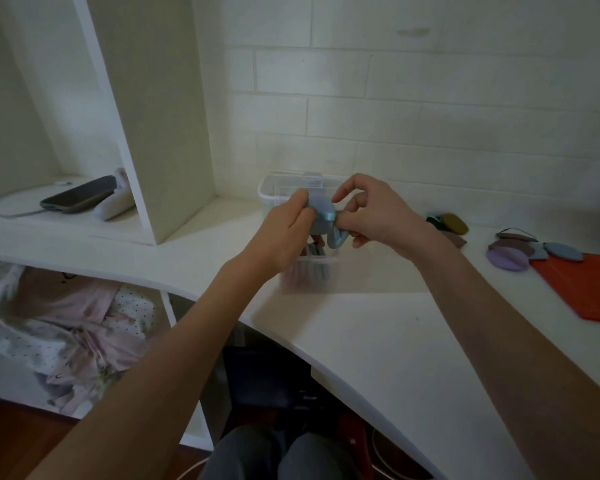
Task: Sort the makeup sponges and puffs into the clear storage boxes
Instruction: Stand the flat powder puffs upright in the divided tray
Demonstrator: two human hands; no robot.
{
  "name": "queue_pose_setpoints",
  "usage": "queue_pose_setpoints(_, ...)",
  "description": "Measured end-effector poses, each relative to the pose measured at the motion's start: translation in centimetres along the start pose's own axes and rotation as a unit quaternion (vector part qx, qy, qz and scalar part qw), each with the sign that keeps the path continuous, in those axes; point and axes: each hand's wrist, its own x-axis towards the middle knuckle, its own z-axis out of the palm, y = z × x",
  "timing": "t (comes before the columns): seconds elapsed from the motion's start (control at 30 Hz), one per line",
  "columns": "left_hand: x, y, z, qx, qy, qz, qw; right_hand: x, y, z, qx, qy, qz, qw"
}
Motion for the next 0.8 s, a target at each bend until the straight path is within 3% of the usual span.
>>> queue_pose_setpoints(0.17,0.0,0.0,-0.1,0.013,0.041,0.016,0.999,-0.1,-0.1,0.9,-0.033,-0.039,0.010,0.999)
queue_pose_setpoints(0.43,0.2,-0.1,-0.1,-0.022,0.066,-0.034,0.997,0.0,-0.6,1.8,-0.229,-0.023,-0.048,0.972)
queue_pose_setpoints(0.6,0.7,-0.2,-0.3,-0.033,0.108,-0.056,0.992,-0.2,-0.9,1.1,-0.286,-0.100,-0.030,0.953)
queue_pose_setpoints(0.67,0.8,-0.3,-0.5,-0.042,0.102,-0.060,0.992,0.0,-0.8,0.7,-0.241,-0.101,-0.017,0.965)
queue_pose_setpoints(0.73,0.9,-0.4,-0.7,-0.055,0.097,-0.062,0.992,0.0,-0.8,0.0,-0.097,-0.124,0.033,0.987)
queue_pose_setpoints(0.8,0.7,-0.4,-0.9,-0.055,0.068,-0.060,0.994,-0.1,-0.8,-0.9,0.026,-0.154,0.067,0.985)
